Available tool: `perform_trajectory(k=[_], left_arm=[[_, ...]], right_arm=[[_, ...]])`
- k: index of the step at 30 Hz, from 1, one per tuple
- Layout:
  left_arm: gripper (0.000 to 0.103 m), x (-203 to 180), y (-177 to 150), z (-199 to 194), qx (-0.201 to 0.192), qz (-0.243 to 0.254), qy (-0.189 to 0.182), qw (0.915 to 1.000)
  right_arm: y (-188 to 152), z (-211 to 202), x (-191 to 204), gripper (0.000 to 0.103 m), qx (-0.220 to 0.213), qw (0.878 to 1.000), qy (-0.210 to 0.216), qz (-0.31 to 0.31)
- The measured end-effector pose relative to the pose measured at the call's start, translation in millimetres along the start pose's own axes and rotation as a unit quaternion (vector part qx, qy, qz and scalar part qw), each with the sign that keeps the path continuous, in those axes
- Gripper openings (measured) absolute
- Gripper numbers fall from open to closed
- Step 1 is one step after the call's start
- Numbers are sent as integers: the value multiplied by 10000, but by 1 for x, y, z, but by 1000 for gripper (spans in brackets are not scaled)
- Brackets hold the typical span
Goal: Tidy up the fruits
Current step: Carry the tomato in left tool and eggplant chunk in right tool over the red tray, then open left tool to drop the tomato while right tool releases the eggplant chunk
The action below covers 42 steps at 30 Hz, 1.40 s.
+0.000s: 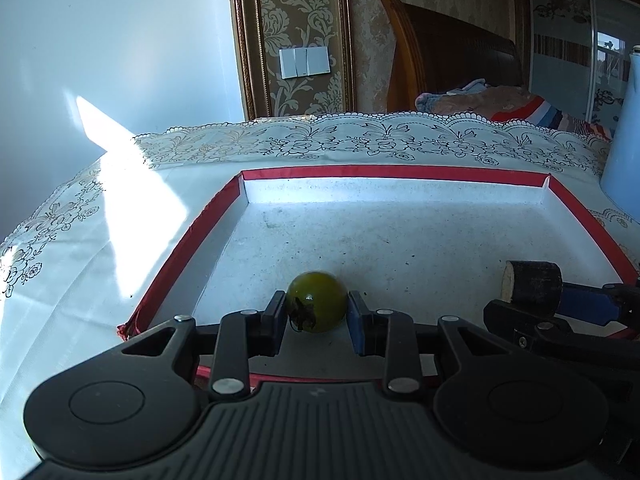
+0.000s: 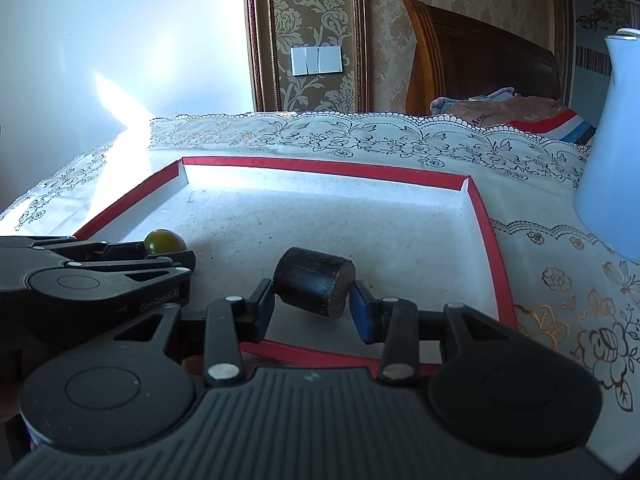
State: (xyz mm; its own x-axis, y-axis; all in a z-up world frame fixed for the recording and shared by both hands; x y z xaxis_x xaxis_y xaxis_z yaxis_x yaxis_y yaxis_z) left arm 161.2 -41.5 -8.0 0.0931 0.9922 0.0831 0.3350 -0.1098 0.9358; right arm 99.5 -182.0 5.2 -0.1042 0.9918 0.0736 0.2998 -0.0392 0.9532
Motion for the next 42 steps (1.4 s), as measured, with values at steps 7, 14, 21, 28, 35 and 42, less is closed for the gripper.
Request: perform_trajectory(k=[7, 14, 21, 28, 35, 42], left_arm=[[70, 4, 0, 0, 35, -157, 92, 9998], [70, 2, -1, 0, 35, -103, 20, 9999], [70, 1, 0, -3, -56, -32, 78, 9999], [70, 3, 1, -9, -183, -46, 98, 9998], [70, 3, 0, -12, -210, -45, 115, 9997], [70, 8, 0, -20, -312, -114, 145, 9993]], right_arm=[[0, 0, -1, 39, -13, 10000, 3, 41], [0, -1, -2, 39, -50, 10000, 0, 37], [0, -6, 0, 39, -142, 9999, -29, -36], [0, -9, -1, 39, -220, 9997, -84, -31], [1, -12, -2, 39, -281, 9996, -92, 13], [4, -16, -4, 39, -359, 9993, -82, 106]])
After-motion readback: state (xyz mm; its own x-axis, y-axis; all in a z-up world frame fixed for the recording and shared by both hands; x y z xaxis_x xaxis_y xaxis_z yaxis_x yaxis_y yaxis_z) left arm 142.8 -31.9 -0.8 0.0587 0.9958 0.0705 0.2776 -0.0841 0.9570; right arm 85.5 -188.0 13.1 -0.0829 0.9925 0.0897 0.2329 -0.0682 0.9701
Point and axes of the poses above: each gripper's, at about its wrist camera, not at the fingertips, and z roughly the way its jaws point, x to its left, y to its top, the point moved 5 cm from there along z, roughly the way its jaws point, and after that the axes turned 15 degrees about -x, right-handed, at the moved point
